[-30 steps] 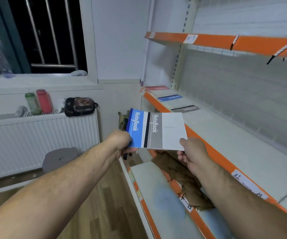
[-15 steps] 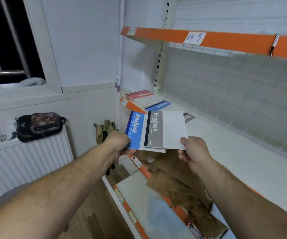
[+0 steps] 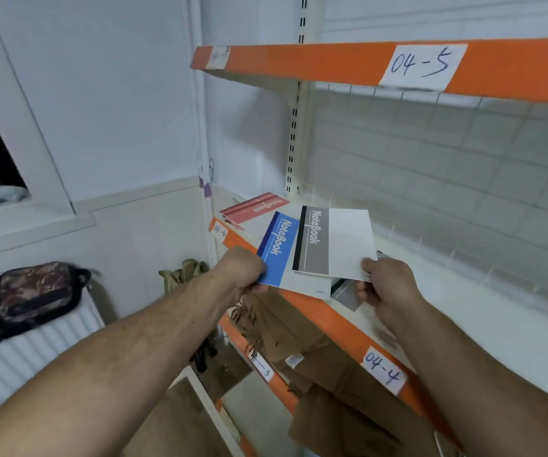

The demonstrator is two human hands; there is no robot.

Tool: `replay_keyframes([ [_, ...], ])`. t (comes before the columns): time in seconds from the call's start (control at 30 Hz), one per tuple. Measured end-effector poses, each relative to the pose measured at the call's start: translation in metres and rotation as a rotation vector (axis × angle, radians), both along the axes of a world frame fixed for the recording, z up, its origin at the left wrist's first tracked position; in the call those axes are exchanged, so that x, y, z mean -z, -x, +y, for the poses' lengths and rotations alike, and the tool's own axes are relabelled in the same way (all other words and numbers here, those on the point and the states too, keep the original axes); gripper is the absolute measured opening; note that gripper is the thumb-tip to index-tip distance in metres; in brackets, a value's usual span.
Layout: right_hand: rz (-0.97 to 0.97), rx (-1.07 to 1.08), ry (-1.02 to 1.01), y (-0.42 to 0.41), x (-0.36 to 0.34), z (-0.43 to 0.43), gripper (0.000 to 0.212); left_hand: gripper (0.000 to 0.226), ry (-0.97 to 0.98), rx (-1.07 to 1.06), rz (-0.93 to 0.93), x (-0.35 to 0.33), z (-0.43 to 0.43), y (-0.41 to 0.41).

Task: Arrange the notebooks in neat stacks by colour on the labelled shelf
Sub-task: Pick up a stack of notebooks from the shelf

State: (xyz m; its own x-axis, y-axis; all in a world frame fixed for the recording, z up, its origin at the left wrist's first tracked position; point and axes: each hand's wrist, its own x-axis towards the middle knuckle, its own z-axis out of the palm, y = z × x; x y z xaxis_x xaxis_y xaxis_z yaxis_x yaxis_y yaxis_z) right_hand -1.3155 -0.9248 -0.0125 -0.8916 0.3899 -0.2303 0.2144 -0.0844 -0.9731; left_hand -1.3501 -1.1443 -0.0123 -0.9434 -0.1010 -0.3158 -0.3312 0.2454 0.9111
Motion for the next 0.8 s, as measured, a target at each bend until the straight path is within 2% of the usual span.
replay_keyframes([
  [0.2,-0.008,0.115,0.018,0.033,0.004,0.009,0.017,0.013,0.062,0.125,-0.008,0.005,0.018,0.065],
  [0.37,-0.009,0.252,0.009,0.045,0.009,0.011,0.019,0.027,-0.03,0.218,-0.071,0.005,0.037,0.106],
  [0.5,-0.007,0.374,0.008,0.048,0.01,0.005,0.016,0.022,0.015,0.285,-0.084,0.006,0.045,0.137],
  [0.6,0.002,0.455,-0.004,0.045,0.01,-0.002,0.018,0.02,0.142,0.404,0.022,0.012,0.044,0.156],
  [0.8,-0.006,0.6,-0.003,0.029,0.015,-0.021,0.016,0.033,0.54,0.714,0.423,0.021,0.031,0.162],
])
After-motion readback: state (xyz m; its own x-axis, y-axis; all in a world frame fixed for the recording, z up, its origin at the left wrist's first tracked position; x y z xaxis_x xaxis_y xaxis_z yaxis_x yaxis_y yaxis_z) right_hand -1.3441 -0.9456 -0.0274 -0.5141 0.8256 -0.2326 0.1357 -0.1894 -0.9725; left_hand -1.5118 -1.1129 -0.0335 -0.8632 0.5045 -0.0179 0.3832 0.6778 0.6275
